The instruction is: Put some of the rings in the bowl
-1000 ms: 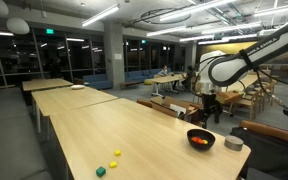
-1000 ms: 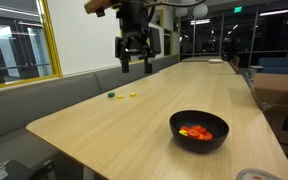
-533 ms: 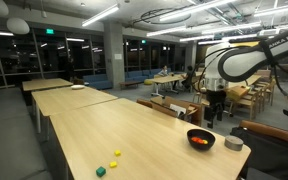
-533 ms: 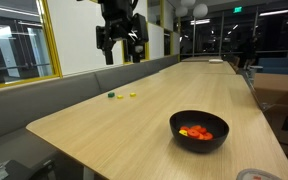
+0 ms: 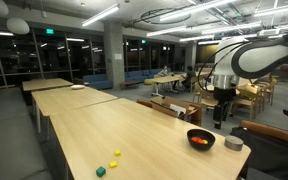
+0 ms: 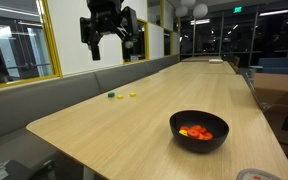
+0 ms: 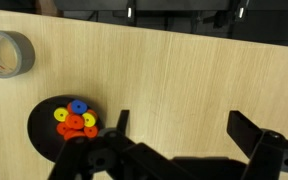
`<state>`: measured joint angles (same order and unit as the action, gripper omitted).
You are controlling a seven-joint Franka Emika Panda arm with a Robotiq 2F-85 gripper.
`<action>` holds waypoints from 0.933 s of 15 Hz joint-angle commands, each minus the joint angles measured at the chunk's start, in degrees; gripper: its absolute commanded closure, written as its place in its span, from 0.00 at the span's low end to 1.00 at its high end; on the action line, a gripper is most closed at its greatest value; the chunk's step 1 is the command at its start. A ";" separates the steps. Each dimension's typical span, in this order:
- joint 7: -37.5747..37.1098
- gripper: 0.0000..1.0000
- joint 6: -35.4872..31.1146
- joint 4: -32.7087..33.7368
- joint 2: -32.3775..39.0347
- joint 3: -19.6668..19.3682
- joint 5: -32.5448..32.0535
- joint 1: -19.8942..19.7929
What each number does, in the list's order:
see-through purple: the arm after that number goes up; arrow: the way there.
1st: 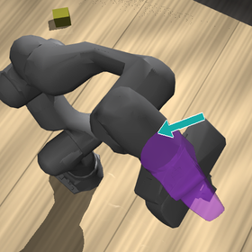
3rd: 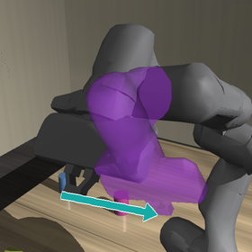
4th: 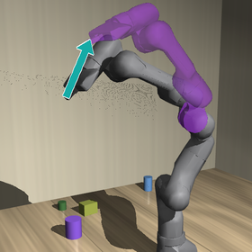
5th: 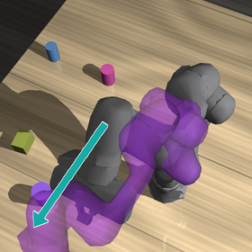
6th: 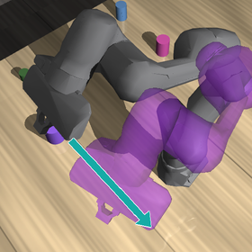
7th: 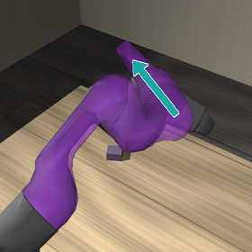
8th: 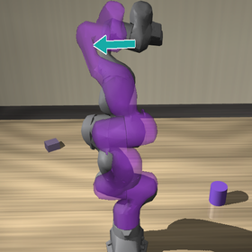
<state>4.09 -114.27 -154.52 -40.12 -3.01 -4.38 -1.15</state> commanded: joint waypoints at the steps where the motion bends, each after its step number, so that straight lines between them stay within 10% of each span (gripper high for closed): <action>1: 2.98 0.00 1.19 -1.39 -3.75 -1.38 2.00 0.92; 14: 1.26 0.00 1.48 -3.13 -4.41 -1.91 3.51 -0.63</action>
<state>5.16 -112.89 -157.75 -44.58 -5.23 -1.07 -1.49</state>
